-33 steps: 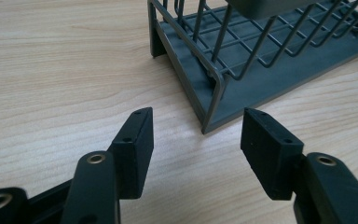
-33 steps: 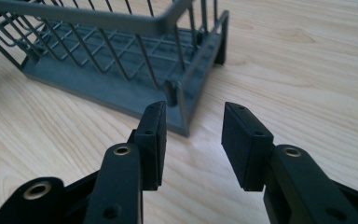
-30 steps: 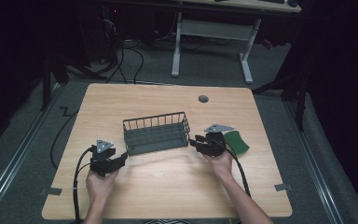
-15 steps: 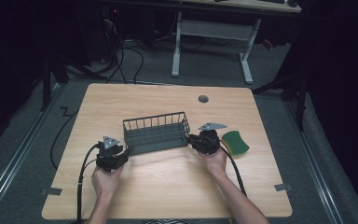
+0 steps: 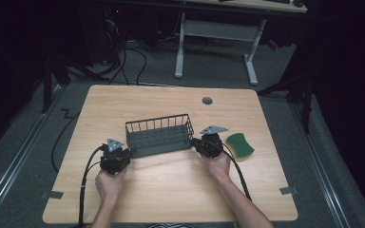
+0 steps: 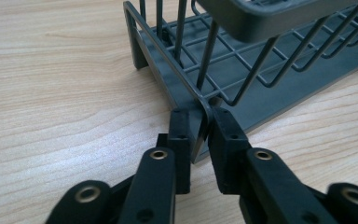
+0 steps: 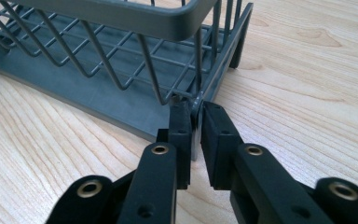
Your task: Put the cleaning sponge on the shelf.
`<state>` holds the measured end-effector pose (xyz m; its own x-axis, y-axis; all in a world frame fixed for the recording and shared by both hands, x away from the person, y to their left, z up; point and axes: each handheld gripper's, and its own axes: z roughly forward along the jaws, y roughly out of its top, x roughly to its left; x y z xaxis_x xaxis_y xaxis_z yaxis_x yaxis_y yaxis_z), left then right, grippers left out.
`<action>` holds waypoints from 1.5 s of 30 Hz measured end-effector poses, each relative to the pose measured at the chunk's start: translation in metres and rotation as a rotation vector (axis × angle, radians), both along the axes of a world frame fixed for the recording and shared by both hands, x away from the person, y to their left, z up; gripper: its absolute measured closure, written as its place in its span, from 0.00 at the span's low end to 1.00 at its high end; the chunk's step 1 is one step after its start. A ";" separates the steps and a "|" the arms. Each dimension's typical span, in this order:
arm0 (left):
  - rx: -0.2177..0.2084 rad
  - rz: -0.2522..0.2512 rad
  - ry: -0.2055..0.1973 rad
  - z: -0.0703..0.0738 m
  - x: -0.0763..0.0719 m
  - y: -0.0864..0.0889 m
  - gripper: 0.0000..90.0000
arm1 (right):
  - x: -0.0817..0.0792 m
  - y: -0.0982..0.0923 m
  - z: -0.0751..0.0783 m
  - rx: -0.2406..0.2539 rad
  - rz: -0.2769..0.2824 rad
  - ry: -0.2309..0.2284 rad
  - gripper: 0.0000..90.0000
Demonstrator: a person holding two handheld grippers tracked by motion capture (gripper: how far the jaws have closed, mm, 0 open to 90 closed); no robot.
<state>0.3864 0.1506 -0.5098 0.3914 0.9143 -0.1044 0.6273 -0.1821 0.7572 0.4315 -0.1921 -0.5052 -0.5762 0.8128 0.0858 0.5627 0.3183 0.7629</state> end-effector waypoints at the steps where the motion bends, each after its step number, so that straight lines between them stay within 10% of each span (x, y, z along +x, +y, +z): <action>1: -0.002 -0.003 0.001 0.000 0.000 0.000 0.91 | 0.000 0.000 0.000 -0.004 0.003 -0.001 0.94; 40: 0.007 -0.163 0.003 0.003 0.004 -0.059 0.94 | 0.003 -0.061 0.009 -0.028 -0.074 0.088 0.95; 45: -0.040 -0.154 0.010 0.005 0.004 -0.054 0.84 | 0.002 -0.064 0.011 -0.019 -0.078 0.082 0.76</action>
